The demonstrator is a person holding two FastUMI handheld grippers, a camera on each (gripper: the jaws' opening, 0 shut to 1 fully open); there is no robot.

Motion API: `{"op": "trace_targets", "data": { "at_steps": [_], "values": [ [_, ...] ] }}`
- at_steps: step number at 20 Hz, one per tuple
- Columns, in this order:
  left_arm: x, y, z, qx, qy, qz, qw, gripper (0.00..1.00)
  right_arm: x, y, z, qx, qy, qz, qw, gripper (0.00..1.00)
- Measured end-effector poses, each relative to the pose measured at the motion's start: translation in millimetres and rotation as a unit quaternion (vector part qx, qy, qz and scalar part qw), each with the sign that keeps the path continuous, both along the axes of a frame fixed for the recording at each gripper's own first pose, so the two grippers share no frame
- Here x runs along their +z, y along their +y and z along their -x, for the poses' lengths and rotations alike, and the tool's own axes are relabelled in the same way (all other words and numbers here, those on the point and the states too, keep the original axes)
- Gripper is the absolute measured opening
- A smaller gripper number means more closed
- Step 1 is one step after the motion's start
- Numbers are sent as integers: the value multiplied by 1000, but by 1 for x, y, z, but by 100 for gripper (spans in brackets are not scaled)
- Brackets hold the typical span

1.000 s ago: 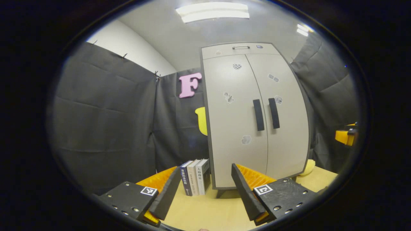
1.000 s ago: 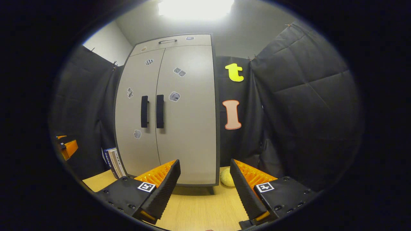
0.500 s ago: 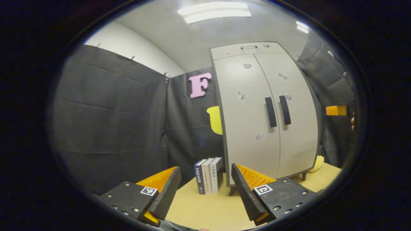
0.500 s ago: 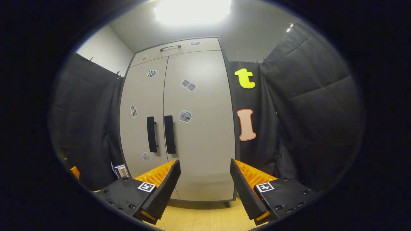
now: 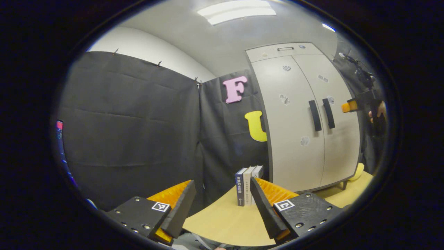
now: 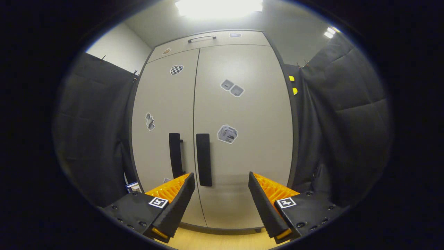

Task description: Open the right door of the double-door shoe cabinet with the right hand, and open the left door with the left hand.

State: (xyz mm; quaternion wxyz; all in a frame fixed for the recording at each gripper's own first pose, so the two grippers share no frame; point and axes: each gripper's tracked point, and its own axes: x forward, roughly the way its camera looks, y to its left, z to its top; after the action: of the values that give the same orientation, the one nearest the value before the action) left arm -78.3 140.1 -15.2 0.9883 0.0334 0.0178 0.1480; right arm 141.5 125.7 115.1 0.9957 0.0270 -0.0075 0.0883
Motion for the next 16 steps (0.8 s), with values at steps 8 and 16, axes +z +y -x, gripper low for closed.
{"op": "trace_targets", "data": {
  "at_steps": [8,16],
  "values": [
    [-11,36,21,39,13,0,999,94,-1,43,-60,-4,26,21,999,91],
    [-16,51,29,62,19,0,998,93,-22,54,-93,-15,74,3,997,42]
  ]
}}
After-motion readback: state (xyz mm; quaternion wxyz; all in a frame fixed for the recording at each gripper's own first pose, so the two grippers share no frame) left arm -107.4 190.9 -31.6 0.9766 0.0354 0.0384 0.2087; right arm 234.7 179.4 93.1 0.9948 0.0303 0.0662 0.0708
